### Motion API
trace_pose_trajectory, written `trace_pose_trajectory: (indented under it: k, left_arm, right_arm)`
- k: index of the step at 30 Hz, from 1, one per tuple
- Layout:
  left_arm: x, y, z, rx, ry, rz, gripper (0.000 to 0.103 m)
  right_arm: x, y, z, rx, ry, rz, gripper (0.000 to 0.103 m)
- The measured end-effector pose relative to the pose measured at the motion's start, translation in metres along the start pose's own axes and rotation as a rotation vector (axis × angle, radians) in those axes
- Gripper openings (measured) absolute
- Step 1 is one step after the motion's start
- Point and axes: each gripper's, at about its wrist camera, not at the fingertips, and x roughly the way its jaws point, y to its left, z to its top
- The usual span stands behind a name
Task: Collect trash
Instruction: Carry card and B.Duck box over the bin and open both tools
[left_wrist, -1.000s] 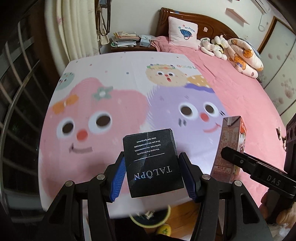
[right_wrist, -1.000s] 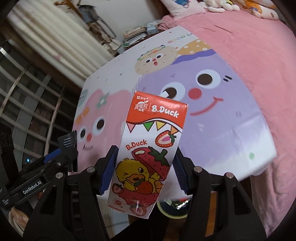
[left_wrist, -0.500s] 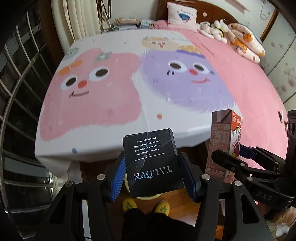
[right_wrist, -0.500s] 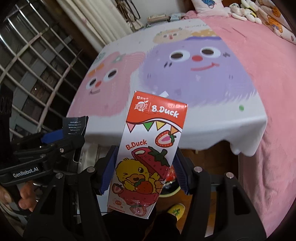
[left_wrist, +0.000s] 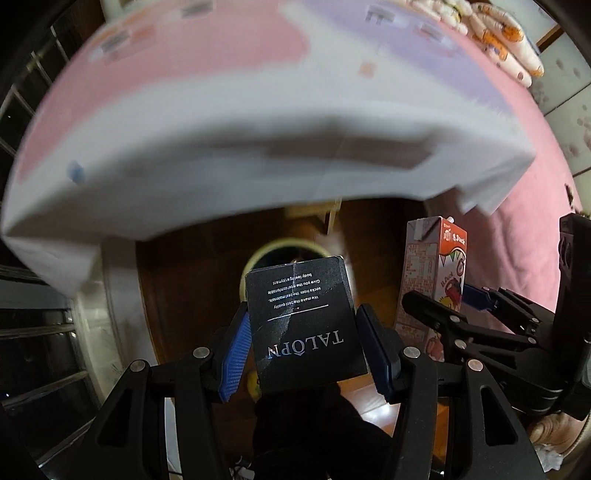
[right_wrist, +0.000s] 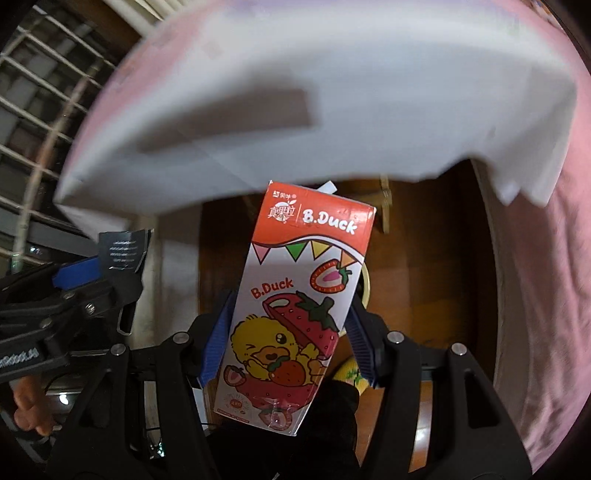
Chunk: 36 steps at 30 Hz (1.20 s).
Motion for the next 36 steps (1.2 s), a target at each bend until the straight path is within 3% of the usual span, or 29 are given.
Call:
trace_pose_trajectory:
  k: [9,17,19,20,21,27,36]
  left_arm:
    - [0.115,0.018,-0.003,0.011,0.069,-0.026,0.058]
    - [0.182,0.029,0.008,0.033,0.100,-0.016,0.063]
    - [0.195,0.032,0.009,0.026,0.115,-0.012,0.073]
    - [0.200,0.035,0.008,0.021,0.116,-0.007,0.087]
    - [0.203,0.037,0.008,0.014,0.111,-0.003,0.091]
    - [0.212,0.049,0.002,-0.011,0.095,0.032,0.092]
    - [0.191,0.072,-0.009,-0.090,0.025,0.064,0.092]
  right_arm:
    - [0.104,-0.032,-0.031,0.048,0.078,-0.063,0.055]
    - [0.164,-0.049,-0.037,0.043,0.106,-0.089,0.056]
    - [0.172,-0.052,-0.034,0.047,0.106,-0.089,0.056]
    - [0.174,-0.053,-0.033,0.049,0.106,-0.090,0.056]
    - [0.177,-0.053,-0.034,0.052,0.111,-0.094,0.056]
    - [0.187,-0.049,-0.029,0.058,0.115,-0.086,0.056]
    - [0.181,-0.027,-0.021,0.019,0.106,-0.041,0.057]
